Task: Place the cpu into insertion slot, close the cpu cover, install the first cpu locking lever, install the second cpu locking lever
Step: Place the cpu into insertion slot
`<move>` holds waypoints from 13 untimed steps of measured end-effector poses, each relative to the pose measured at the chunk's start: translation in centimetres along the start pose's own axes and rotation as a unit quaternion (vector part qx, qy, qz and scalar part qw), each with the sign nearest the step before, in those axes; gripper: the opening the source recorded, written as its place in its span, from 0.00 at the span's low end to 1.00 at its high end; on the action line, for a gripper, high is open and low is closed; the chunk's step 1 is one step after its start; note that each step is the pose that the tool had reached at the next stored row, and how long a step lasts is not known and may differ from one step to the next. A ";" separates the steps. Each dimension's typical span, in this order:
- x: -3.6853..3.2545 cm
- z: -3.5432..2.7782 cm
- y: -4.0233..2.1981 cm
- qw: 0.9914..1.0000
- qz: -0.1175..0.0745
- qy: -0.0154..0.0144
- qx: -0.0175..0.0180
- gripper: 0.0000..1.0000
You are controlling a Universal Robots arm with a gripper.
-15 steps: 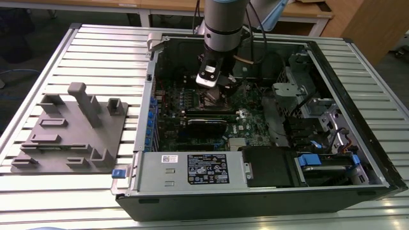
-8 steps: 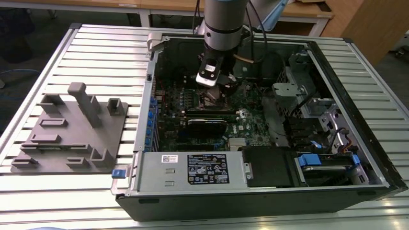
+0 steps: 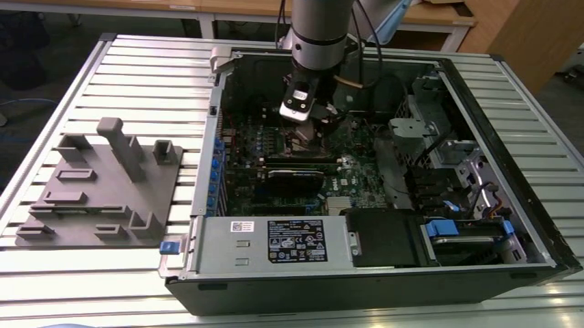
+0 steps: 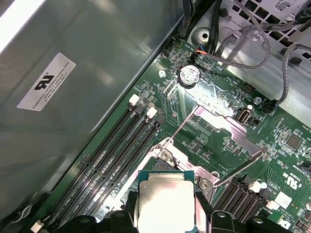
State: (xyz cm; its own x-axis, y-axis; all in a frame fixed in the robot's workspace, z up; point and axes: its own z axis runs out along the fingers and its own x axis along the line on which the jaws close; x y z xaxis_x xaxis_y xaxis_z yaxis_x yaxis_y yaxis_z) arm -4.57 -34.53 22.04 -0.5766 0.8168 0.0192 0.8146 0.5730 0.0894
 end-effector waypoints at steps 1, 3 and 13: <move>0.00 0.00 0.00 1.000 0.004 0.000 0.000 0.54; 0.00 -0.01 0.00 1.000 0.021 -0.002 0.000 0.54; 0.00 0.00 0.00 0.998 0.063 -0.006 -0.001 0.54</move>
State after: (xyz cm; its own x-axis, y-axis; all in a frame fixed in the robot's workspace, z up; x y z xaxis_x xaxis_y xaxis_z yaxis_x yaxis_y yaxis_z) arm -4.57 -34.53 22.04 -0.4691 0.8829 0.0191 0.8804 0.4658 0.0893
